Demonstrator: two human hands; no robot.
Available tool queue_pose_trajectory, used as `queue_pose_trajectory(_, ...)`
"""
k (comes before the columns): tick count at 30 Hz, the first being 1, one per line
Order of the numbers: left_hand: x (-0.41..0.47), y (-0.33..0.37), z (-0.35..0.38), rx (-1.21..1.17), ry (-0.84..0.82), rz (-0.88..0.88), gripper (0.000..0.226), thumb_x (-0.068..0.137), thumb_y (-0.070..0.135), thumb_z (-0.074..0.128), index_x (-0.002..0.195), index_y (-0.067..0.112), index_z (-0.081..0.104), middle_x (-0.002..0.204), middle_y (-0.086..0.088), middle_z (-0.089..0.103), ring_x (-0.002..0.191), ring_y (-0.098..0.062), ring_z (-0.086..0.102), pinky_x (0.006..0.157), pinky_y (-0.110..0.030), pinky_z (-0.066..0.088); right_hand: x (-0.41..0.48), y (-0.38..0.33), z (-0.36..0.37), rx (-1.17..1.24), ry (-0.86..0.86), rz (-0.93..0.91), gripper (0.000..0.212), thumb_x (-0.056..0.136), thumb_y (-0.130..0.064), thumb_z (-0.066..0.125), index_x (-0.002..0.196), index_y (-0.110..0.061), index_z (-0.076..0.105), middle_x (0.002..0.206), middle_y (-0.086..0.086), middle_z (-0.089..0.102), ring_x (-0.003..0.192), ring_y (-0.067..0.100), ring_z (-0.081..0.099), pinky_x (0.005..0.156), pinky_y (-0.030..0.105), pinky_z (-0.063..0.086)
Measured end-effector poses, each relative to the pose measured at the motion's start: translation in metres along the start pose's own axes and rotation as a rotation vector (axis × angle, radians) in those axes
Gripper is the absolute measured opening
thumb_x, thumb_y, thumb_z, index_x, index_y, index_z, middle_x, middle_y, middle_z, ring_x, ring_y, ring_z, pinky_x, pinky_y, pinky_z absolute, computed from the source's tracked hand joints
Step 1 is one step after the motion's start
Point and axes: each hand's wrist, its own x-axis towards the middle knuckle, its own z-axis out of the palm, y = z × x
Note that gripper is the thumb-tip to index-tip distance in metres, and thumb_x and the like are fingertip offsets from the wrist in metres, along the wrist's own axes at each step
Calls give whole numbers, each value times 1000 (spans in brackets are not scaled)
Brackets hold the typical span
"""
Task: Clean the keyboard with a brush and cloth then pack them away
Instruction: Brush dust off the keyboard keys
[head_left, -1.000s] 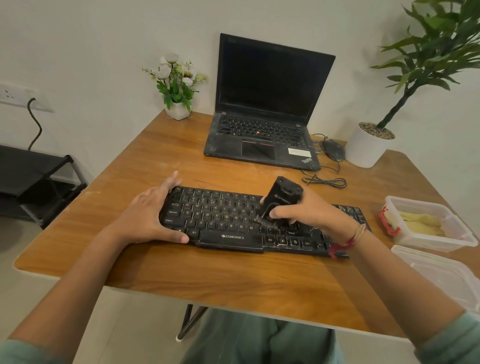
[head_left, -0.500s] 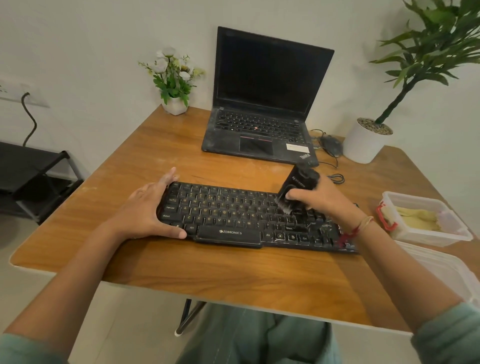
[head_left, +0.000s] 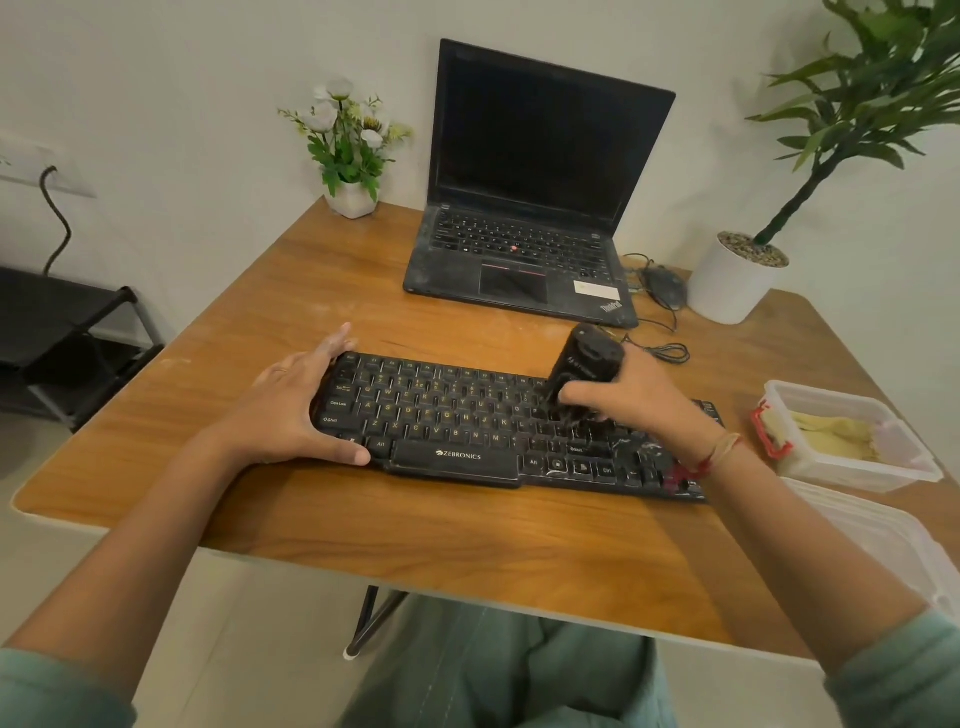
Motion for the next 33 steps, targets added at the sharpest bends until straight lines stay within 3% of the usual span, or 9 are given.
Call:
queue_pose_trajectory(3, 1, -1, 1, -2, 1, 6, 140, 34, 93, 58, 147, 46, -8, 150, 25, 19, 141, -15, 21, 113, -41, 16, -12, 0, 8, 106, -238, -45, 33, 76, -20, 74, 107, -21, 62, 100, 3, 71, 89, 20, 68, 67, 31, 56)
queue_pose_trajectory(9, -1, 2, 0, -16, -3, 3, 142, 32, 94, 57, 148, 44, -6, 144, 30, 16, 140, -11, 20, 112, -38, 15, 6, 10, -7, 81, 68, 80, 36, 70, -27, 76, 101, -13, 62, 92, 6, 70, 84, 22, 68, 72, 39, 59)
queue_pose_trajectory(12, -1, 3, -1, -13, -5, -1, 141, 30, 96, 55, 147, 45, -6, 143, 29, 16, 140, -12, 21, 112, -39, 14, -10, -3, 17, 160, -241, 5, 40, 74, -16, 75, 110, -11, 58, 99, 6, 69, 88, 22, 68, 58, 21, 53)
queue_pose_trajectory(14, -1, 3, 0, -17, -5, 0, 141, 29, 97, 54, 146, 47, -6, 142, 29, 16, 140, -13, 21, 112, -39, 14, -11, -5, 20, 122, -333, -30, 36, 76, -14, 74, 108, -14, 58, 99, 5, 68, 89, 21, 68, 57, 20, 52)
queue_pose_trajectory(19, -1, 2, 0, -10, -12, 4, 139, 30, 96, 54, 145, 49, -7, 142, 30, 16, 140, -12, 21, 112, -39, 15, 5, -1, -8, 67, 69, 47, 23, 78, -20, 72, 93, -21, 55, 87, -1, 66, 80, 18, 67, 71, 32, 59)
queue_pose_trajectory(24, -1, 1, 0, -16, -8, 10, 134, 30, 96, 54, 141, 53, -7, 140, 30, 16, 139, -12, 21, 111, -37, 15, -8, -2, 16, 161, -286, 17, 51, 67, -29, 77, 112, -15, 59, 102, 5, 70, 90, 20, 68, 57, 23, 53)
queue_pose_trajectory(26, 0, 0, 0, -17, -10, 12, 134, 31, 95, 55, 142, 53, -7, 141, 30, 16, 139, -13, 21, 111, -38, 15, -2, -1, 6, 184, -196, 48, 39, 74, -20, 75, 108, -17, 56, 102, 5, 67, 88, 17, 67, 56, 19, 51)
queue_pose_trajectory(30, 0, -1, 1, -14, -6, 14, 132, 33, 93, 57, 142, 53, -7, 140, 31, 15, 138, -11, 20, 111, -38, 15, 9, 1, -6, 69, 84, 74, 27, 75, -23, 74, 95, -19, 57, 94, 7, 68, 83, 20, 67, 68, 34, 59)
queue_pose_trajectory(33, 0, -1, 1, -8, -8, 12, 132, 33, 93, 57, 142, 54, -6, 141, 30, 16, 139, -12, 21, 111, -39, 16, 0, -8, 16, 132, -220, 17, 43, 70, -24, 77, 106, -15, 56, 98, 5, 68, 87, 19, 68, 58, 22, 53)
